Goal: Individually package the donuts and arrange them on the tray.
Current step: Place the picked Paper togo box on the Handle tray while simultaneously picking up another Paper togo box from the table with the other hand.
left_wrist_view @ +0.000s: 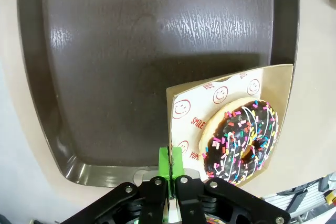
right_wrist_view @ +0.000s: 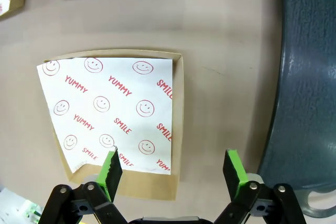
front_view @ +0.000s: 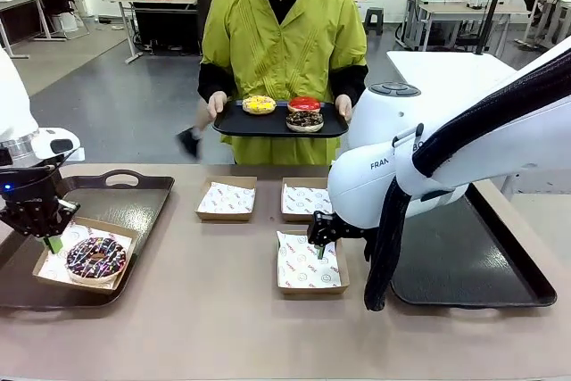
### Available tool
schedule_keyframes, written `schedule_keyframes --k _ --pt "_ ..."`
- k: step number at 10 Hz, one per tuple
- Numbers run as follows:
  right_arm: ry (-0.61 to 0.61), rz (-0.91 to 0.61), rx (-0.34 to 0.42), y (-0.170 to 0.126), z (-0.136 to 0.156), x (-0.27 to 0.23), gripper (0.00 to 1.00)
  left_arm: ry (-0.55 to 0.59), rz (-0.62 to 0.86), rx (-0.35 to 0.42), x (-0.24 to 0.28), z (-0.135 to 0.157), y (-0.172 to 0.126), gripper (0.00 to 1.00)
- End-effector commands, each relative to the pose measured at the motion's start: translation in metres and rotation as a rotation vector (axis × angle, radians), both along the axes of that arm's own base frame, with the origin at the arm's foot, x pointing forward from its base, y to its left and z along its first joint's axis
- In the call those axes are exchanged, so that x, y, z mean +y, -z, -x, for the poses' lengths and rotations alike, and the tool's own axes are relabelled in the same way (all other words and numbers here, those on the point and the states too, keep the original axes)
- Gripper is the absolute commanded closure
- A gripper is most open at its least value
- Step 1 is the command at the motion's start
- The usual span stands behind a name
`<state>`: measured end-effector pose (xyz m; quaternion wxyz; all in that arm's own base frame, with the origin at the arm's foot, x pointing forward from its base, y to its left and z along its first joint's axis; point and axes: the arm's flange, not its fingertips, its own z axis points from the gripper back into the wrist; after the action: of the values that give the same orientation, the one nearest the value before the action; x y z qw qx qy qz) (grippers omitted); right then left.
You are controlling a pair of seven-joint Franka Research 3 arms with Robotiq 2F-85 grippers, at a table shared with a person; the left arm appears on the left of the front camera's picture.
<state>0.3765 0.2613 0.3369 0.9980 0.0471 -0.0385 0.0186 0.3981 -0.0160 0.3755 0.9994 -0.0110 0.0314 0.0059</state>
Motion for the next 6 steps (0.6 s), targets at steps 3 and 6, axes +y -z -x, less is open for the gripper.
schedule_keyframes --k 3,6 --pt "0.006 0.008 -0.006 0.0124 0.0000 -0.0005 0.00 0.047 0.013 0.012 -0.0102 -0.0106 0.0112 0.99" --pt "0.008 0.006 -0.006 0.0132 -0.0002 -0.0016 0.82 0.076 0.010 0.009 -0.0084 -0.0091 0.0110 0.39"
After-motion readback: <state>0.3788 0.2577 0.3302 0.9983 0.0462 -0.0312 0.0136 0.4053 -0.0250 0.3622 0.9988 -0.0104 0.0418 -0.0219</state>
